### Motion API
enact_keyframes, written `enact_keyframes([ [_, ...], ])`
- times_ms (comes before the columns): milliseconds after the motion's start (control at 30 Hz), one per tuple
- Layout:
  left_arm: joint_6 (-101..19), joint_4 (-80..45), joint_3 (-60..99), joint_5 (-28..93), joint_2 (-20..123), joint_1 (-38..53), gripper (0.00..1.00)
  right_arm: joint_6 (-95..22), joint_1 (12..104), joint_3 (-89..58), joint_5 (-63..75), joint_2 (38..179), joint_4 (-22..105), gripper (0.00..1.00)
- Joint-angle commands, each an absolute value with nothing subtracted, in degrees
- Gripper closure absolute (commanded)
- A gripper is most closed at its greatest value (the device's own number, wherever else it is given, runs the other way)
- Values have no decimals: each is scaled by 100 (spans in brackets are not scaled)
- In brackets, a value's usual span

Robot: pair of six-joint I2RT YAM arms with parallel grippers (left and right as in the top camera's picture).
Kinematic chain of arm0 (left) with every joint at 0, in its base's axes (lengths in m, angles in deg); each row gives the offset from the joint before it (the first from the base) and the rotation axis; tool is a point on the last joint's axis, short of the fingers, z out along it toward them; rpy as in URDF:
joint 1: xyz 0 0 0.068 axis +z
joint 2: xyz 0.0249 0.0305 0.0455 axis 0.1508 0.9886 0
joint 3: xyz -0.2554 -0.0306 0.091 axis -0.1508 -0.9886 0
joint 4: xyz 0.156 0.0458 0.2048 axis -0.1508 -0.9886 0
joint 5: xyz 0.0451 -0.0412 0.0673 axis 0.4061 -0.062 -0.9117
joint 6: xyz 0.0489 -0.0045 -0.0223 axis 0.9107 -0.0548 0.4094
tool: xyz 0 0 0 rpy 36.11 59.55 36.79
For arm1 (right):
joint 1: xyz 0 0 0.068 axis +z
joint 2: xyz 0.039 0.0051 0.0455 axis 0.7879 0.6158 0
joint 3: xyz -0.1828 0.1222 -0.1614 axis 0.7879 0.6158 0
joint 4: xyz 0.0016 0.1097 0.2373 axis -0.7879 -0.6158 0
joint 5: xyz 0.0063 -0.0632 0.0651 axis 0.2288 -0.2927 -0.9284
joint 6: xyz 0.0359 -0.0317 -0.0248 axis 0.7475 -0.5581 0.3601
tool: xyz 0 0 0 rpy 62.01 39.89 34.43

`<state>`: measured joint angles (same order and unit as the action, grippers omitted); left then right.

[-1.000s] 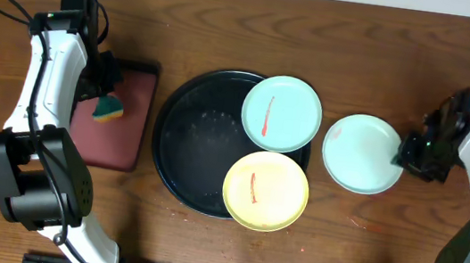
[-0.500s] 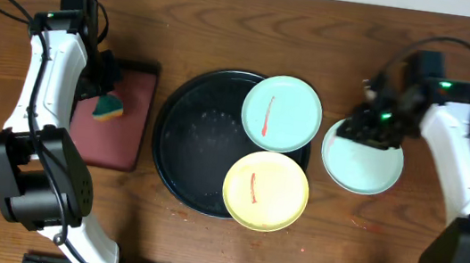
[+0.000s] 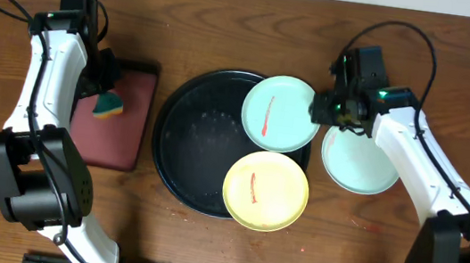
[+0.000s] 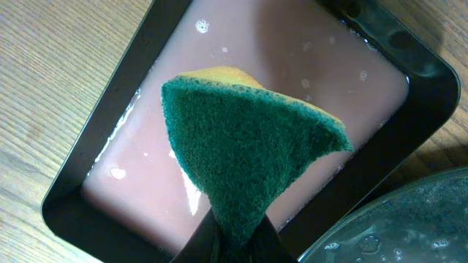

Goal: Clean dirty plates on tray and stack at the side
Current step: 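Move right gripper to the other pale green plate and grip its rim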

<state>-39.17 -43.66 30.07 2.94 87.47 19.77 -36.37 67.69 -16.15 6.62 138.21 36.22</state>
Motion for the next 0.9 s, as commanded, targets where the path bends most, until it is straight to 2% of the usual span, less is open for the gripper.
enact_keyframes([
  [0, -3792, -4334, 3057, 268, 8754, 1985, 92, -4035, 6728, -1661, 859, 14404, 3963, 51],
  [133, -3775, -4321, 3057, 268, 8754, 1985, 93, -4264, 6680, -1844, 770, 14940, 4118, 55],
  [267, -3775, -4323, 3057, 268, 8754, 1985, 93, -4262, 6621, -1895, 774, 15165, 4280, 77],
  [400, -3775, -4318, 3057, 268, 8754, 1985, 93, -4260, 6618, -1949, 772, 15163, 4282, 87],
  [467, -3775, -4318, 3057, 268, 8754, 1985, 92, -4260, 6634, -2006, 770, 15161, 4243, 99],
  [667, -3775, -4305, 3057, 268, 8754, 1985, 92, -4220, 6905, -2415, 536, 15161, 3876, 99],
  [867, -3637, -4246, 3059, 382, 8754, 1972, 93, -3683, 7488, -2719, 317, 15161, 3795, 99],
])
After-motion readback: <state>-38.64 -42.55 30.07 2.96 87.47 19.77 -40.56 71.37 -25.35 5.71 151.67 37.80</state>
